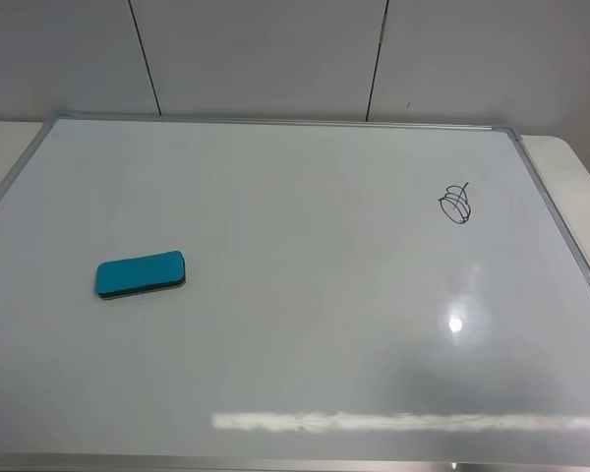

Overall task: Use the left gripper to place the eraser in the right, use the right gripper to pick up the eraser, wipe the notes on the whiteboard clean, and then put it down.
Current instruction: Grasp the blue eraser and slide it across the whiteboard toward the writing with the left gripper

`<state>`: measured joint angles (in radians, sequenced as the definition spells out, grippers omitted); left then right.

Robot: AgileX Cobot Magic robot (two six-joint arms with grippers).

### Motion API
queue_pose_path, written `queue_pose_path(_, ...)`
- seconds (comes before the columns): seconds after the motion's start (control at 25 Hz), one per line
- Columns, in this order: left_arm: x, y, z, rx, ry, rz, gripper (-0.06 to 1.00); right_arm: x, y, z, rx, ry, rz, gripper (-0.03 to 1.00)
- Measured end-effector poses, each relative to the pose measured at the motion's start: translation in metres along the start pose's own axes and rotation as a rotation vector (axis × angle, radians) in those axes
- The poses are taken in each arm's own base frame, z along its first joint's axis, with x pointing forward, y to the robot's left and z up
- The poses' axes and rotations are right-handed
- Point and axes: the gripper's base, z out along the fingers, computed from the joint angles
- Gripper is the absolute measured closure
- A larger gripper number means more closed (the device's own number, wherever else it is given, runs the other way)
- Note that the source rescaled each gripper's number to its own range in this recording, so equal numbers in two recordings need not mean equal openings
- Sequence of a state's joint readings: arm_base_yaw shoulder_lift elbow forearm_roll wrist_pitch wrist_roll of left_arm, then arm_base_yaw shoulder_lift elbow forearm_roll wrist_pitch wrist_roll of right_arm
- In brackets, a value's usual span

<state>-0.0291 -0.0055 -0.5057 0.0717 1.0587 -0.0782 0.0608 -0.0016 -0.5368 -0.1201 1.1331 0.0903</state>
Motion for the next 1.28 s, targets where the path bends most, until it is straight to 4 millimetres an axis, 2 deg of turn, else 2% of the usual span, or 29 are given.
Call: queue_pose_path(1.28,0.0,0.0,0.0,0.0,0.0,0.0,-0.06,0.0,0.0,0.0,0.0,0.0,0.0,-0.03)
